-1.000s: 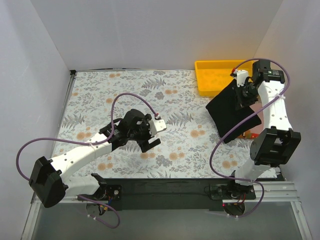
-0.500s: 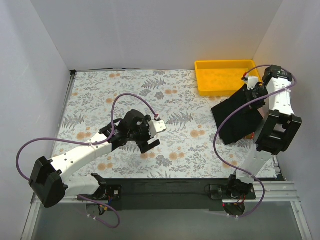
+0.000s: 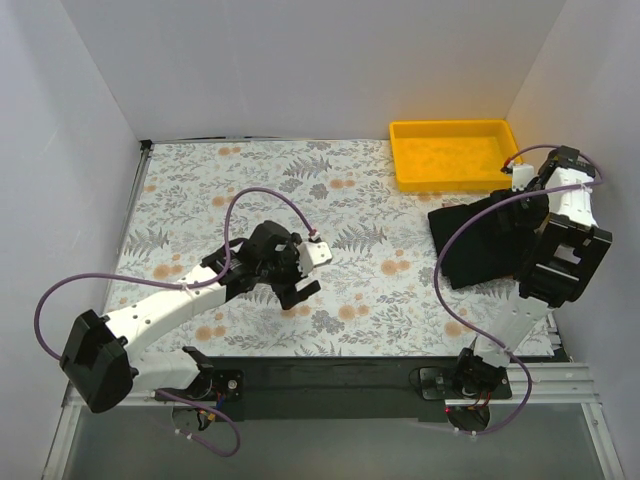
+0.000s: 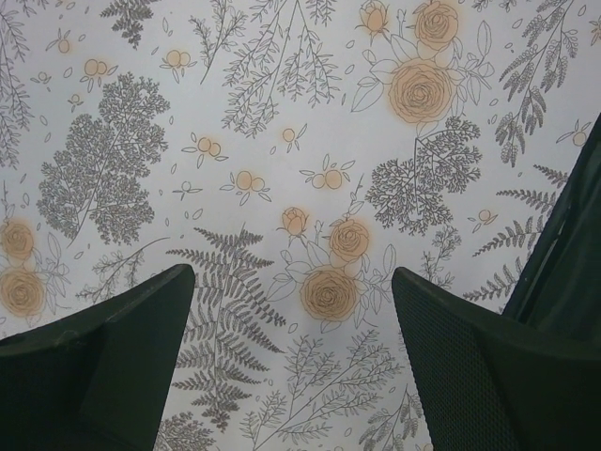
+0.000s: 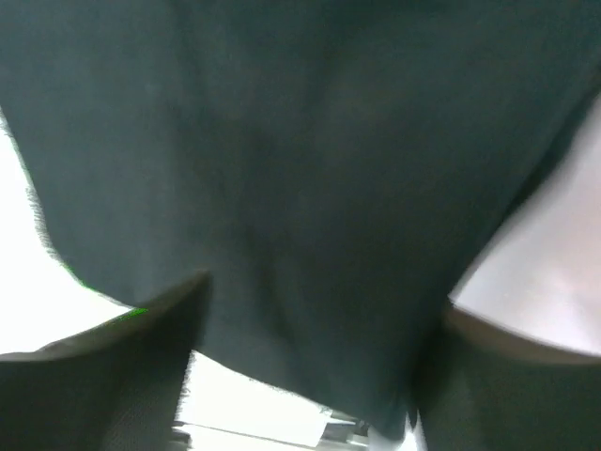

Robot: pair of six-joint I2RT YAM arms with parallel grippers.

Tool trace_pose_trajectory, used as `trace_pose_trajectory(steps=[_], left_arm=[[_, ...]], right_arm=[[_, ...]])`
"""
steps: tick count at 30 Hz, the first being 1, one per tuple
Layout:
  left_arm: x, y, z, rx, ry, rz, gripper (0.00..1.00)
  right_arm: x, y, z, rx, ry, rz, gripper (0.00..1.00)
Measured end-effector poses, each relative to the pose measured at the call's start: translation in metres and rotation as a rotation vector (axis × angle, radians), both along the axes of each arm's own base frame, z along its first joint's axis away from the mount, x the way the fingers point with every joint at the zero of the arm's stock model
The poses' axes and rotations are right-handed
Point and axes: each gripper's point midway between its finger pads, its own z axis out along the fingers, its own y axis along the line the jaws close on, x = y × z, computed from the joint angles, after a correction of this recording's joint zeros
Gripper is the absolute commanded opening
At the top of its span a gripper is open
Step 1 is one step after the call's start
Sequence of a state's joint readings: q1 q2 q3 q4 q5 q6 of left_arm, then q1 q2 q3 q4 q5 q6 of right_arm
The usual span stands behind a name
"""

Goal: Fold and stack the t-shirts
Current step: Neatly place the folded tshirt to the corner, then reset both grippers

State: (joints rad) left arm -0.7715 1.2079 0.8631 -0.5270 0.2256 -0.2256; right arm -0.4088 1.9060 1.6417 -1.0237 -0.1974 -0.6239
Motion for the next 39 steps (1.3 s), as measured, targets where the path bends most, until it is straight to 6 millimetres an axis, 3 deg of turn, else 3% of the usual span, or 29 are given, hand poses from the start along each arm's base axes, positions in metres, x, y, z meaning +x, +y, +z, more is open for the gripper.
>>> trace_pose_trajectory(steps=[4,7,10,14,18,21,26,30,34,39], left_arm=[[0.001,0.006,-0.001,-0.027,0.093,0.058,0.86],[0.019,0.018,0.010,-0.098,0.183,0.168,0.86],[0.038,0.033,0.025,-0.187,0.262,0.288,0.86],[0.057,0.057,0.041,-0.310,0.381,0.431,0.86],[0.084,0.093,0.063,-0.456,0.476,0.586,0.86],[0.109,0.126,0.084,-0.552,0.490,0.697,0.86],[0.137,0.169,0.095,-0.602,0.477,0.801,0.86],[0.132,0.190,0.064,-0.569,0.514,0.864,0.86],[0.103,0.191,0.020,-0.504,0.581,0.908,0.86],[0.071,0.193,-0.021,-0.417,0.624,0.948,0.86]], right_arm=[[0.010,-0.020,-0.004,-0.059,-0.023,-0.007,0.98],[0.026,-0.028,0.016,-0.097,-0.090,-0.007,0.98],[0.036,-0.019,0.042,-0.119,-0.167,0.027,0.98],[0.036,0.020,0.079,-0.123,-0.263,0.114,0.98],[0.031,0.079,0.109,-0.054,-0.355,0.239,0.98],[0.022,0.133,0.118,0.049,-0.393,0.338,0.98],[-0.008,0.223,0.087,0.278,-0.342,0.453,0.98],[-0.052,0.267,0.037,0.355,-0.236,0.517,0.98],[-0.088,0.277,0.001,0.377,-0.150,0.522,0.98],[-0.112,0.277,-0.016,0.372,-0.136,0.511,0.98]])
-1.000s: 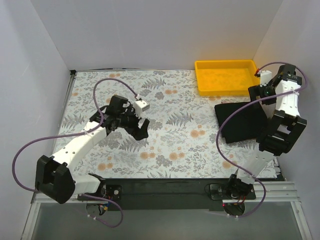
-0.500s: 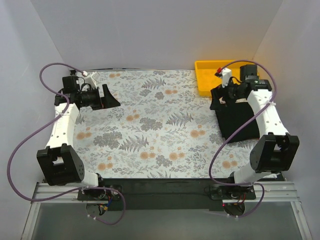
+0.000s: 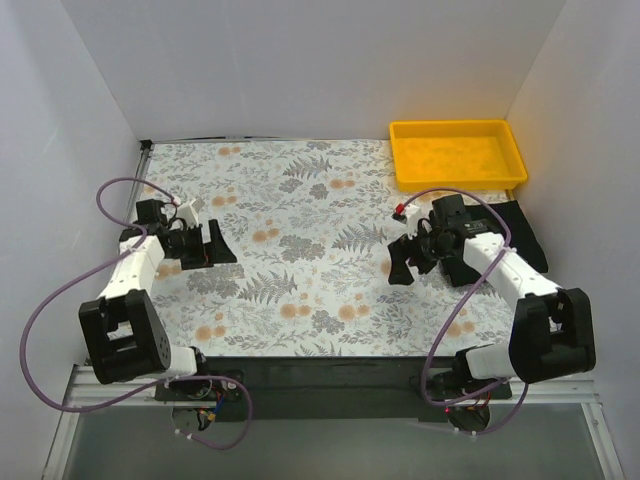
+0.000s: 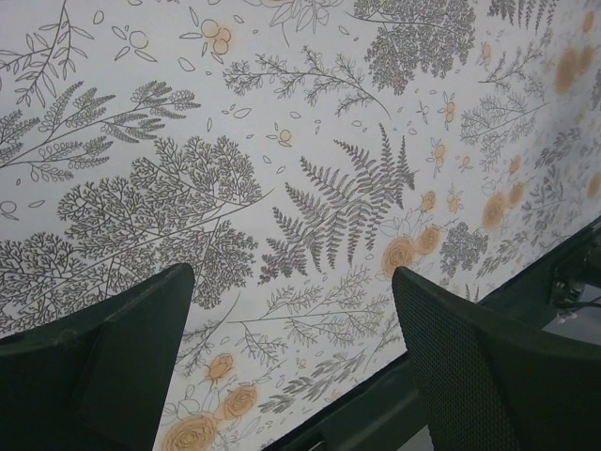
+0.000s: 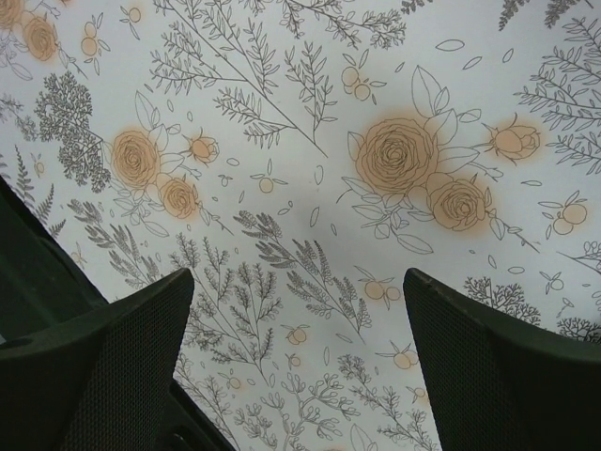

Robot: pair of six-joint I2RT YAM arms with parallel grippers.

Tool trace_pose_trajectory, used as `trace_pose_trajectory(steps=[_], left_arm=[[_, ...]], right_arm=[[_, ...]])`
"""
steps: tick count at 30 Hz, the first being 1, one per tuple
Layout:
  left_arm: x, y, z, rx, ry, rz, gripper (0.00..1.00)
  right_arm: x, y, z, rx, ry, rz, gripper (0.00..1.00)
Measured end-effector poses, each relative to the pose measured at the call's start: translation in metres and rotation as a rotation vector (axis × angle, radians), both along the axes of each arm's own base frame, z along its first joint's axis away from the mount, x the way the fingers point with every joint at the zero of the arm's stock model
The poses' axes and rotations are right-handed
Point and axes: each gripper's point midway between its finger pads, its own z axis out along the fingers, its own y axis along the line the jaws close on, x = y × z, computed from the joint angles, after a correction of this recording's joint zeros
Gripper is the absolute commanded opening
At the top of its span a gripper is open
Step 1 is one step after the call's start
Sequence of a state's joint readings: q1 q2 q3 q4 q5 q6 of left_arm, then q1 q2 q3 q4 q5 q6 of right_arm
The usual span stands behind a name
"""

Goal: Fold and stack the t-shirts
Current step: Reset both grippers

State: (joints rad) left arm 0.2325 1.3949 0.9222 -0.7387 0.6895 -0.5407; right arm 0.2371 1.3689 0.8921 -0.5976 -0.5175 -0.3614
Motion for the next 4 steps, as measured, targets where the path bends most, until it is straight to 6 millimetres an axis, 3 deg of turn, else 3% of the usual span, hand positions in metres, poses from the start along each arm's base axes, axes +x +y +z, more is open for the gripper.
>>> trace_pose_trajectory(steps=[4], left_arm=[[-0.0044,0.0026,0.0050,0.035,-0.043,0.004,0.86]], right_arm=[[-0.0001,0.0014,0.0060,0.001,-0.036,-0.009,0.98]])
